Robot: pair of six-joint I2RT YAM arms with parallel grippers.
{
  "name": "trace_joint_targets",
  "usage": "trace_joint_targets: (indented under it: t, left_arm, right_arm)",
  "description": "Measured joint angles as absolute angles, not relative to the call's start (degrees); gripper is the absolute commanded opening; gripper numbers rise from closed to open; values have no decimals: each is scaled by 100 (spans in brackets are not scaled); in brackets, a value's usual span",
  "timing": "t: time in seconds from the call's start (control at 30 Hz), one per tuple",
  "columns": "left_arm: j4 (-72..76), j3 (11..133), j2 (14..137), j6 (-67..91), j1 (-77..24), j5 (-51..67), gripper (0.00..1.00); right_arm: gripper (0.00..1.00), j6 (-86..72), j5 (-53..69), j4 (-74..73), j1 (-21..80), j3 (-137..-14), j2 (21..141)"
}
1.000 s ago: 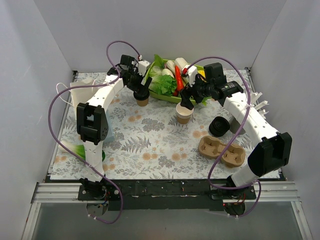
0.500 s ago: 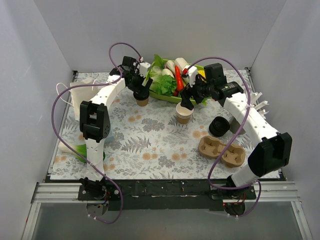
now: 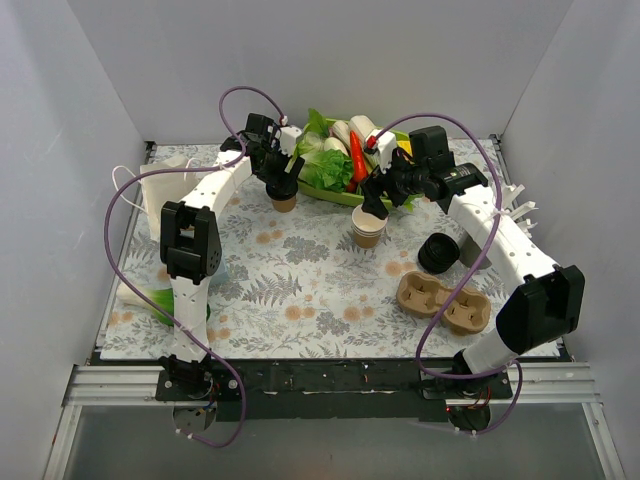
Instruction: Pack the takeout coffee
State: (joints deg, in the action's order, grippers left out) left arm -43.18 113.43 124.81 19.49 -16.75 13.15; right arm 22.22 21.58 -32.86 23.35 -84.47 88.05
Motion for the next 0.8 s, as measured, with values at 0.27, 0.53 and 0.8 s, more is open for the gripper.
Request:
trace_joint_targets:
  t: [0.27, 0.53, 0.8]
  left_arm:
    - [-4329, 11277, 12429, 1933, -1675, 1378, 63]
    - [-4641, 10803, 11845, 1938, -1678, 1623, 57]
    - [-4831, 9596, 10110, 2156, -1911, 1844, 56]
  right_arm:
    - [96, 2222, 2158, -3282, 2324, -8438, 8807]
    - [96, 2228, 2150, -3286, 2324, -8350, 8807]
    - [96, 2248, 2095, -3293, 2305, -8331, 8790]
